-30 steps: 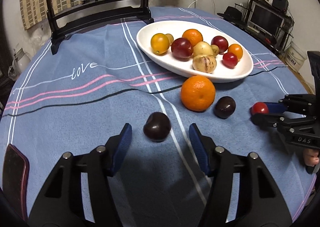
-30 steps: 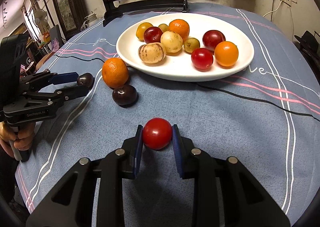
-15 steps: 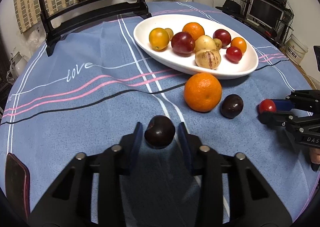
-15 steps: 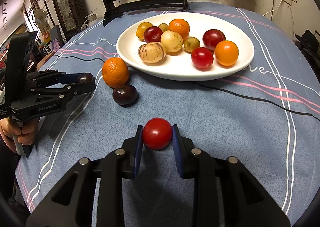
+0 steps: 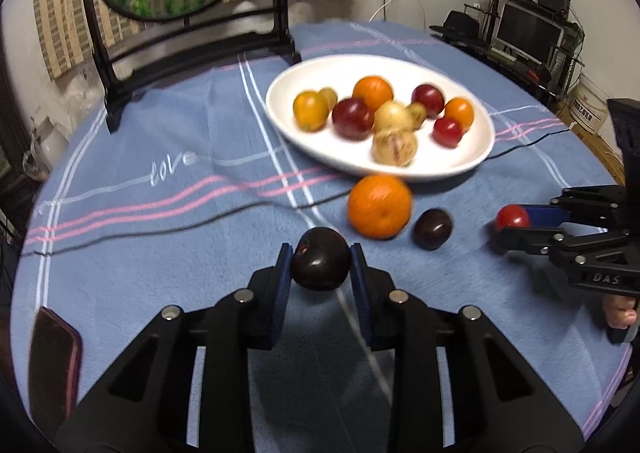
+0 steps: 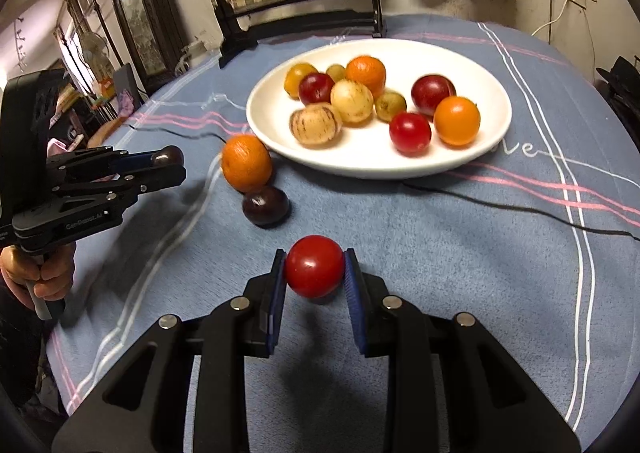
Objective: Organize fruits
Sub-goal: 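Place the red plum and dark plum on the white plate, open both tools, then grasp a dark plum with the right tool while the left tool grasps an orange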
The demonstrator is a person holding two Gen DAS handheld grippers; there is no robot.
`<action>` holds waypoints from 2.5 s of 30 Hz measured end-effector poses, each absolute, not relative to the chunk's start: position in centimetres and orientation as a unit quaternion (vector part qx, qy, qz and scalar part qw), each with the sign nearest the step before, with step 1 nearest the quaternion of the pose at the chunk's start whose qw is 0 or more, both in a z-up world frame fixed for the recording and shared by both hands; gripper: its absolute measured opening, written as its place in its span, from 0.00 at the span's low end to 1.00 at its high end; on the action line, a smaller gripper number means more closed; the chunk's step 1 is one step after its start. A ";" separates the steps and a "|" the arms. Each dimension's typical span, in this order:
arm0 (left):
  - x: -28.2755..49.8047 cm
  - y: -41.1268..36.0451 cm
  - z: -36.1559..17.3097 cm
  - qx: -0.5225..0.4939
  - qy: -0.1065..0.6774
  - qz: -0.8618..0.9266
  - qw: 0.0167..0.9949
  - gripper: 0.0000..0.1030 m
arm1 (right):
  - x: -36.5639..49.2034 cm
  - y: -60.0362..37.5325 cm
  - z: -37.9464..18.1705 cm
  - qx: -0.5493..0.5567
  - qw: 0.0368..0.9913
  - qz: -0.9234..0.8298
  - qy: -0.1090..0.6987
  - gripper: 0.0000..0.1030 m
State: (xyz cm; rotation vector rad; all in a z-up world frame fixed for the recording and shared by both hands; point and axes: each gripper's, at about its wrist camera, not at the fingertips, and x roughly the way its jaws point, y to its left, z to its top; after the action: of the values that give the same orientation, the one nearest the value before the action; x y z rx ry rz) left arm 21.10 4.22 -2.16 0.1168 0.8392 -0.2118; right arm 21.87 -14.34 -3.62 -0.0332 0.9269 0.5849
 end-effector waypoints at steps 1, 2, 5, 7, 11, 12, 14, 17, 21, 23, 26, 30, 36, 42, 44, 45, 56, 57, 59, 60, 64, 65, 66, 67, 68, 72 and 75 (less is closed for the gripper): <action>21.0 4.0 -1.6 0.059 0.402 -0.104 0.908 0.28 | 21.9 -14.5 -3.3 -0.008 0.854 0.284 0.436 0.28; 20.9 3.7 -0.8 0.061 0.396 -0.107 0.910 0.28 | 21.9 -14.6 -2.7 0.004 0.855 0.291 0.429 0.28; 22.0 3.0 1.5 0.050 0.378 -0.116 0.917 0.28 | 22.9 -15.2 -0.7 0.035 0.864 0.299 0.402 0.28; 23.3 2.7 2.9 0.032 0.366 -0.114 0.923 0.28 | 24.1 -15.6 0.6 0.053 0.877 0.290 0.379 0.28; 28.2 1.6 3.9 -0.009 0.366 -0.108 0.924 0.28 | 27.7 -16.0 1.6 0.088 0.887 0.266 0.367 0.28; 29.3 1.4 3.7 -0.014 0.370 -0.107 0.923 0.28 | 28.7 -15.9 1.6 0.084 0.893 0.255 0.362 0.28; 32.0 0.6 3.0 -0.013 0.377 -0.095 0.921 0.28 | 30.4 -15.6 1.2 0.066 0.906 0.225 0.353 0.28; 35.2 -0.4 1.7 -0.008 0.395 -0.082 0.915 0.28 | 32.4 -15.4 0.0 0.069 0.902 0.218 0.367 0.28; 37.9 -1.0 0.0 0.001 0.411 -0.066 0.909 0.29 | 34.6 -15.2 -1.3 0.065 0.893 0.218 0.387 0.28; 38.6 -0.8 -0.5 -0.007 0.418 -0.059 0.907 0.39 | 34.9 -15.0 -1.5 0.056 0.892 0.221 0.391 0.28; 38.2 -0.4 0.0 -0.011 0.392 -0.033 0.919 0.78 | 35.1 -15.0 -1.3 0.050 0.891 0.224 0.391 0.46; 36.2 0.4 1.5 -0.022 0.382 -0.033 0.923 0.92 | 34.1 -15.3 0.5 0.048 0.894 0.233 0.380 0.46; 28.8 2.6 2.6 -0.003 0.354 -0.011 0.935 0.98 | 28.4 -14.8 2.4 0.017 0.897 0.269 0.351 0.48; 23.0 6.4 -0.4 -0.045 0.343 0.021 0.938 0.98 | 23.2 -13.0 0.9 -0.011 0.885 0.304 0.353 0.51; 22.8 7.5 -1.4 -0.061 0.372 0.039 0.925 0.98 | 22.3 -11.8 0.0 -0.023 0.876 0.313 0.366 0.53; 22.7 7.9 -1.5 -0.070 0.375 0.042 0.923 0.98 | 22.2 -11.2 -0.3 -0.030 0.873 0.315 0.372 0.53; 21.8 8.6 -0.8 -0.064 0.363 0.096 0.925 0.98 | 22.7 -8.6 -3.5 -0.078 0.859 0.292 0.414 0.53; 21.8 8.8 -0.9 -0.071 0.364 0.096 0.924 0.98 | 22.7 -8.4 -3.7 -0.081 0.859 0.289 0.415 0.53; 21.9 9.1 -0.9 -0.078 0.366 0.096 0.922 0.98 | 22.7 -8.2 -3.8 -0.085 0.860 0.284 0.415 0.52; 21.9 9.2 -0.9 -0.080 0.365 0.098 0.922 0.98 | 22.8 -8.0 -3.9 -0.088 0.861 0.282 0.414 0.51; 21.8 9.4 -0.9 -0.087 0.365 0.100 0.921 0.98 | 22.9 -7.6 -4.0 -0.096 0.861 0.279 0.415 0.44; 21.8 9.4 -1.0 -0.088 0.367 0.100 0.921 0.98 | 23.0 -7.5 -4.1 -0.097 0.861 0.277 0.416 0.42; 21.8 9.4 -0.9 -0.088 0.367 0.101 0.921 0.98 | 23.1 -7.5 -4.2 -0.098 0.860 0.276 0.418 0.40; 21.9 9.4 -0.9 -0.087 0.366 0.102 0.921 0.98 | 23.1 -7.4 -4.3 -0.099 0.859 0.275 0.421 0.39; 21.9 9.4 -0.9 -0.086 0.367 0.105 0.920 0.98 | 23.1 -7.3 -4.4 -0.099 0.858 0.274 0.423 0.39; 21.9 9.4 -1.0 -0.089 0.368 0.104 0.920 0.98 | 23.2 -7.2 -4.5 -0.103 0.858 0.272 0.425 0.38; 22.0 9.4 -1.0 -0.087 0.370 0.105 0.919 0.98 | 23.2 -7.0 -4.6 -0.108 0.857 0.271 0.425 0.38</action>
State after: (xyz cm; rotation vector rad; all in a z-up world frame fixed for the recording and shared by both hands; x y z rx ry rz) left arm 21.96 9.40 -0.98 -0.1786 0.7605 0.2148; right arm 23.23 -7.01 -4.63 -0.2276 0.8939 0.5698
